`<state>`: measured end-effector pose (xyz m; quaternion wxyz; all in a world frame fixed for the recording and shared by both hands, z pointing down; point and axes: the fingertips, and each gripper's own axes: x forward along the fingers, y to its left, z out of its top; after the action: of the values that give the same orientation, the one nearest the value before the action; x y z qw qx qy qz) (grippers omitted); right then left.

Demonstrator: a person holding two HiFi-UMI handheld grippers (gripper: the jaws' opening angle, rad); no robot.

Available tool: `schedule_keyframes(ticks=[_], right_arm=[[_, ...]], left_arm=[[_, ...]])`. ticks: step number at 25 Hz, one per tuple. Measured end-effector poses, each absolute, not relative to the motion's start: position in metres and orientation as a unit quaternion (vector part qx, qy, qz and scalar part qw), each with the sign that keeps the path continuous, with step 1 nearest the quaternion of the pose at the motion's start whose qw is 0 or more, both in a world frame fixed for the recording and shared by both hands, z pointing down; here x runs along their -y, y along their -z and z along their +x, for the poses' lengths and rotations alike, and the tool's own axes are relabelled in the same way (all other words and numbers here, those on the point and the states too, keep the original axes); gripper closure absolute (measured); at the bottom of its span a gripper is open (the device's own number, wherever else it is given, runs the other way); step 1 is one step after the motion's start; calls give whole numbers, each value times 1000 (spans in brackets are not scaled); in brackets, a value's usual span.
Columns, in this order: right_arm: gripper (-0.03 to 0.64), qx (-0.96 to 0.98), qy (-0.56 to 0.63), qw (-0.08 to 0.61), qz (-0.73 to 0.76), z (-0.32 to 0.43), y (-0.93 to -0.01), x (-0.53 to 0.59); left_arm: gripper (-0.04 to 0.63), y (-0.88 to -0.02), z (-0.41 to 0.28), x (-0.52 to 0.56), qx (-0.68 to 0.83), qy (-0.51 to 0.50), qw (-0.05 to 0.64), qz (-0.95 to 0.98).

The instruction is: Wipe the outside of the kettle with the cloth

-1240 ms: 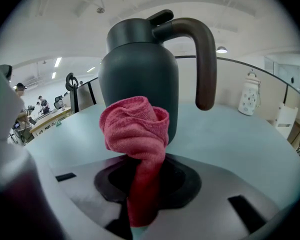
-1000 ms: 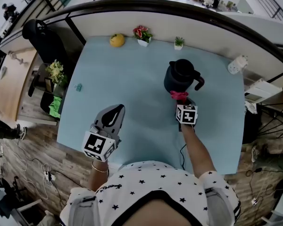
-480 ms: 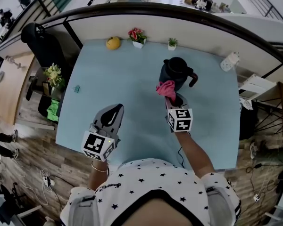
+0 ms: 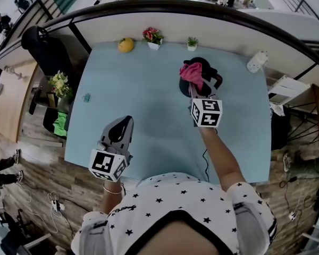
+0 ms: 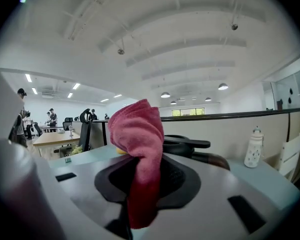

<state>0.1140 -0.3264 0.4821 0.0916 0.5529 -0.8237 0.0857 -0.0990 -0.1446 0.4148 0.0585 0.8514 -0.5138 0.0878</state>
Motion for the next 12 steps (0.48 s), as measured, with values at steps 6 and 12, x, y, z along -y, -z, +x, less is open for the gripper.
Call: schedule_keyframes(ticks=[6,12], right_arm=[[525,818,-107,113,553,115,-509,321],[526,821,-114,124,546,111,-526,313]], left_arm=[[566,-417,-99,147,512,-85,62,852],[566,-420,-95,153,506,-88,64,856]])
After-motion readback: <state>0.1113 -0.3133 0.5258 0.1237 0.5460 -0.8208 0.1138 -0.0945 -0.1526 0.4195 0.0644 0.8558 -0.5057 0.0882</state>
